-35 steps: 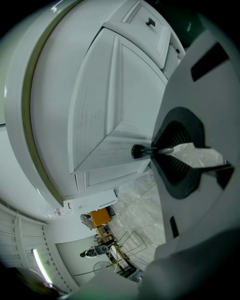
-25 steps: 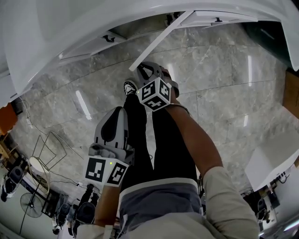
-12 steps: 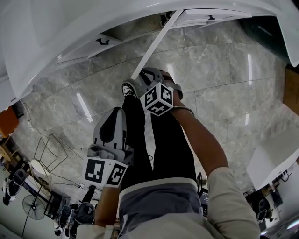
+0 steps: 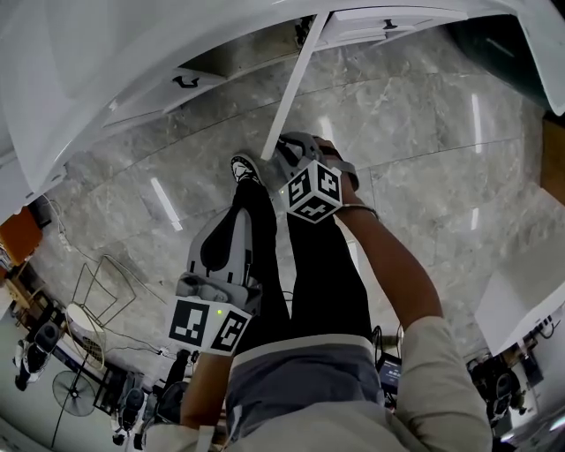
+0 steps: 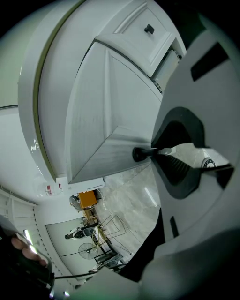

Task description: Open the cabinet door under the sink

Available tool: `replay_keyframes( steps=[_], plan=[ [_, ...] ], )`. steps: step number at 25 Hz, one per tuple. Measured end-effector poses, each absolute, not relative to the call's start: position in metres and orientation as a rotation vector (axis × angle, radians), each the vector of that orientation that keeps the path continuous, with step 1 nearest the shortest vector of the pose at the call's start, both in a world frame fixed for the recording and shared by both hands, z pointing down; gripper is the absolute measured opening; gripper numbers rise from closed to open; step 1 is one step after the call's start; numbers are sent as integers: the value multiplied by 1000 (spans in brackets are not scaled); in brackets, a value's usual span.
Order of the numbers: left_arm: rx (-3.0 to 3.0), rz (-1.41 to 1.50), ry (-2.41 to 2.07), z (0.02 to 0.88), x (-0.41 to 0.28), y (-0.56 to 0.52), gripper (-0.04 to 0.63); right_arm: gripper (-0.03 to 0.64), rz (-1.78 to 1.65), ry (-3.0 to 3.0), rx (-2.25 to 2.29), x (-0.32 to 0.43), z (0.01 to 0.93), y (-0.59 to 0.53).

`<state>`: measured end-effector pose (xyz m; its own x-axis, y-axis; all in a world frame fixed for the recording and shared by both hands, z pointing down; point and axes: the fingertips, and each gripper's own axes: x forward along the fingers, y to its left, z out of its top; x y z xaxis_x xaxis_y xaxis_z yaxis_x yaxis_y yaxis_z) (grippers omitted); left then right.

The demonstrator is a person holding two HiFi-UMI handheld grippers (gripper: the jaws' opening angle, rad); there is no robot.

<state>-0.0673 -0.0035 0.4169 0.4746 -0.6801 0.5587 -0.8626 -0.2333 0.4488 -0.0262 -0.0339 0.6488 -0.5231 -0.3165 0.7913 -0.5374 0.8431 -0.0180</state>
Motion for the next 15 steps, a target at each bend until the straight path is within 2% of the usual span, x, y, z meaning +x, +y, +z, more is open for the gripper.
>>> replay_keyframes(
  steps=[15],
  plan=[
    [1989,317,-1238,425,-38,-8,-2,54,417,-2106,689,48,655,-19]
  ],
)
